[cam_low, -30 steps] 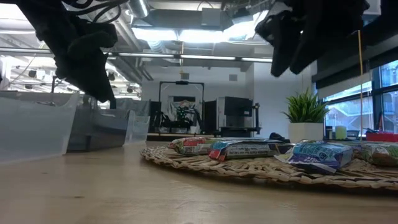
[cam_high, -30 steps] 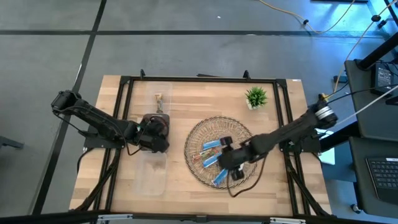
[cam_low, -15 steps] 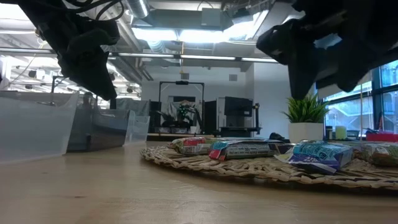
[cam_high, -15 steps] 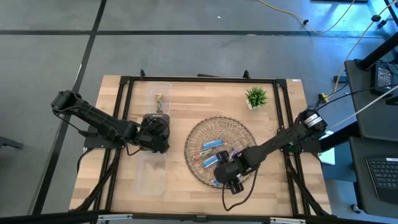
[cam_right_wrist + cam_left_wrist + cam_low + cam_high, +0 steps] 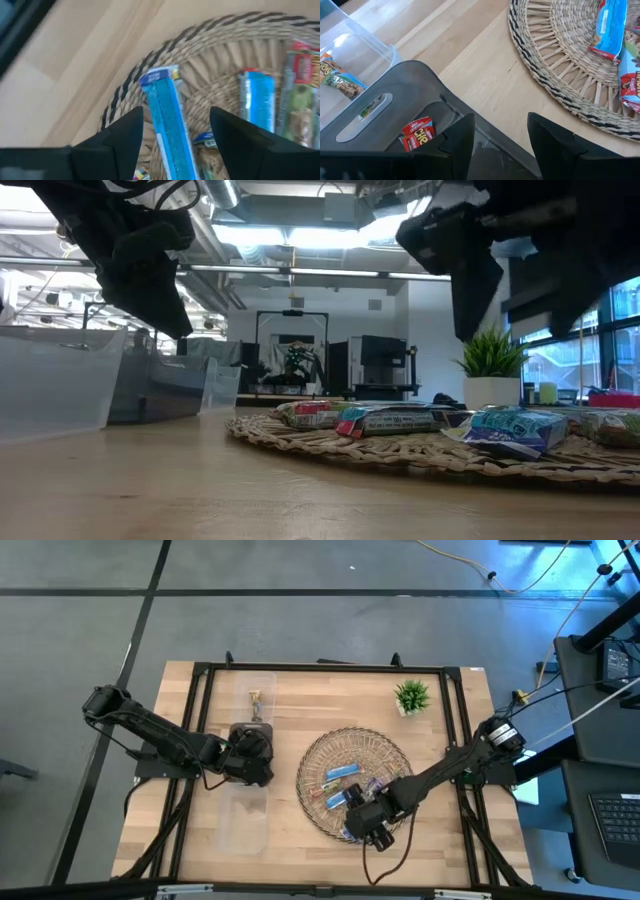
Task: Pick and place Granola Bars by type
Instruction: Put the blue granola bar into the bottom transparent bin
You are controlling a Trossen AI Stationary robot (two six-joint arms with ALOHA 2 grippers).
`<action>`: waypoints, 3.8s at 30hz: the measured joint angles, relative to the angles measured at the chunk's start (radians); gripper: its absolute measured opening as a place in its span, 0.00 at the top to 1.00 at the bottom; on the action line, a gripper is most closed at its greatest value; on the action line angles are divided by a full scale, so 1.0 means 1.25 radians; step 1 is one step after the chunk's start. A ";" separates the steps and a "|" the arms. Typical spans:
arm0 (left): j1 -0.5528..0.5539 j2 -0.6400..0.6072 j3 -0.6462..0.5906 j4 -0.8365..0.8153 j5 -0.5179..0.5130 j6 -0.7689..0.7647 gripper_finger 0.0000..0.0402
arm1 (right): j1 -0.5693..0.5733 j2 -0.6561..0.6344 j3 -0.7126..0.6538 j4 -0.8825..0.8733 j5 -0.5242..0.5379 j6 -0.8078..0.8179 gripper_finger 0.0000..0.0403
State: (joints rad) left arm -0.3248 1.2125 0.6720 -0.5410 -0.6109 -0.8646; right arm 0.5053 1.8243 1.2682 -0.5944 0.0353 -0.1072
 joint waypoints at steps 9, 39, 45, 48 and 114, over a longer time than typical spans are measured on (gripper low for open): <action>0.000 0.000 0.000 0.000 0.000 -0.001 0.56 | 0.008 0.093 -0.001 -0.002 0.071 -0.008 0.43; -0.005 -0.021 0.000 0.057 0.006 0.031 0.57 | 0.007 -0.004 0.007 -0.012 0.070 0.091 0.80; -0.028 -0.050 0.000 0.283 0.031 0.305 0.57 | -0.001 -0.145 0.034 0.114 0.237 0.127 0.80; -0.039 -0.050 0.000 0.466 0.111 0.463 0.58 | -0.011 -0.201 0.028 0.292 0.327 0.104 0.80; -0.092 0.019 0.000 1.019 0.237 0.764 0.58 | -0.120 -0.077 0.027 0.877 0.166 -0.028 0.80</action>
State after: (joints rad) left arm -0.4397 1.2358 0.6720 0.7331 -0.3153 0.0906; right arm 0.3553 1.7279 1.3018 0.5017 0.2424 -0.1427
